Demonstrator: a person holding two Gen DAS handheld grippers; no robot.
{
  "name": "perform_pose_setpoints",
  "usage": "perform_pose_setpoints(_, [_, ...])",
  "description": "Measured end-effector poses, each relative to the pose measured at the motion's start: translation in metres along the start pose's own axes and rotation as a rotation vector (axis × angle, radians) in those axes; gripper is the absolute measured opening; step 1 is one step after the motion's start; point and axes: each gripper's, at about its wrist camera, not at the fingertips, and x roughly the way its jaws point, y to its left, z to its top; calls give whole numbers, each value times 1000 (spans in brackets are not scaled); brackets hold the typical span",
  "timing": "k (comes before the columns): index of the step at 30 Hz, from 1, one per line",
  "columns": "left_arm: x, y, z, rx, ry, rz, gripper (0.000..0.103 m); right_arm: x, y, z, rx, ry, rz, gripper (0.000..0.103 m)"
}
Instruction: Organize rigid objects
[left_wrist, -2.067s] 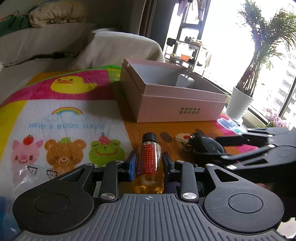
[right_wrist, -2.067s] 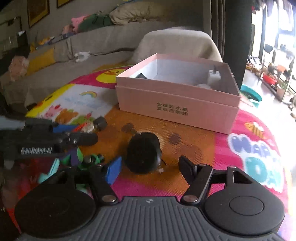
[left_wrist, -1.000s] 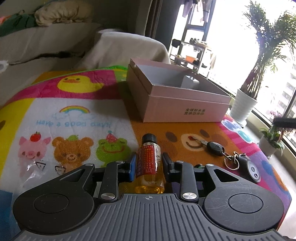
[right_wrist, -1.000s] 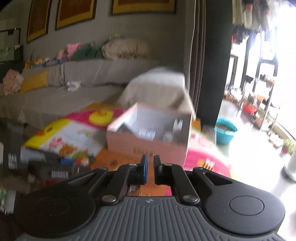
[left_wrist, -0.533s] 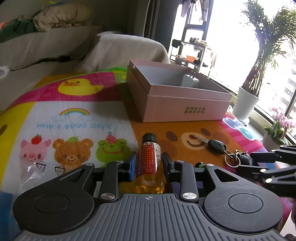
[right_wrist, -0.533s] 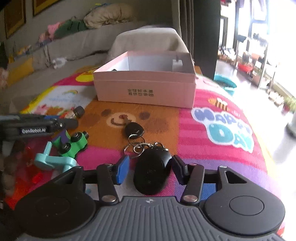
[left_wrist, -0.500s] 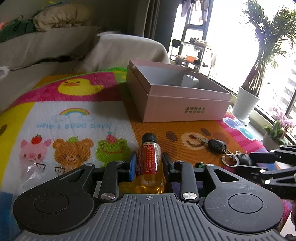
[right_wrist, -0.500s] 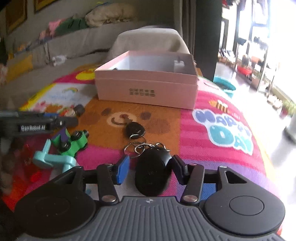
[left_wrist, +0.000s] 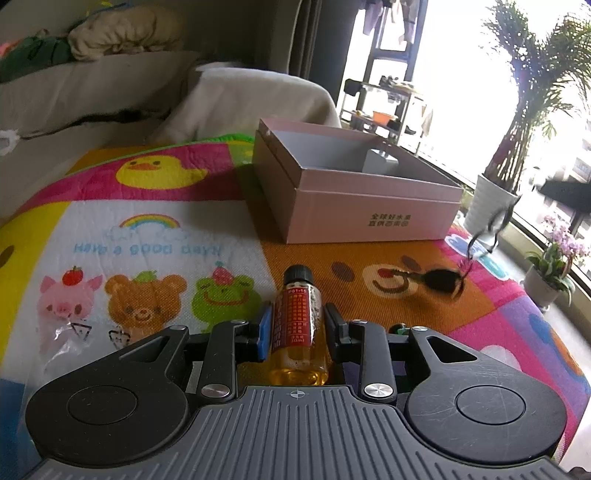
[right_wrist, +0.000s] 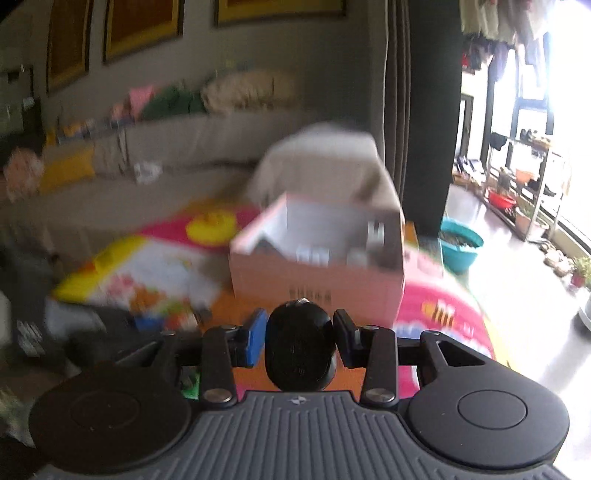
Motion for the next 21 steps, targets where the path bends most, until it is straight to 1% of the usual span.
perform_pose_setpoints(2, [0, -1, 0, 7, 1, 5, 33, -12, -4, 15, 2, -50, 7, 38])
perform_pose_setpoints(3, [0, -2, 0, 10, 1, 7, 33, -18, -7, 20, 4, -71, 14, 6])
perform_pose_setpoints(4, [0, -2, 0, 12, 2, 8, 33, -22, -9, 28, 5, -80, 19, 1])
perform_pose_setpoints(7, [0, -4, 1, 22, 4, 13, 33, -36, -19, 44, 21, -129, 21, 1])
perform_pose_setpoints(9, [0, -5, 1, 29, 5, 19, 33, -43, -24, 48, 26, -157, 6, 1])
perform_pose_setpoints(12, [1, -7, 1, 38, 7, 25, 33, -43, -33, 44, 38, -148, -4, 1])
perform_pose_setpoints(14, [1, -8, 1, 42, 7, 28, 33, -38, -35, 36, 40, -107, 10, 1])
perform_pose_setpoints(17, [0, -8, 1, 40, 6, 27, 33, -28, -33, 8, 28, -3, 73, 5])
perform_pose_setpoints(18, [0, -8, 1, 40, 6, 27, 33, -25, -31, -2, 20, 31, 97, 12])
perform_pose_setpoints(19, [0, -7, 0, 37, 5, 24, 33, -21, -28, -15, 17, 81, 121, 27])
perform_pose_setpoints(20, [0, -7, 0, 33, 5, 21, 33, -19, -26, -24, 20, 121, 138, 35])
perform_pose_setpoints(21, [0, -7, 0, 30, 4, 20, 33, -15, -24, -34, 31, 163, 152, 45])
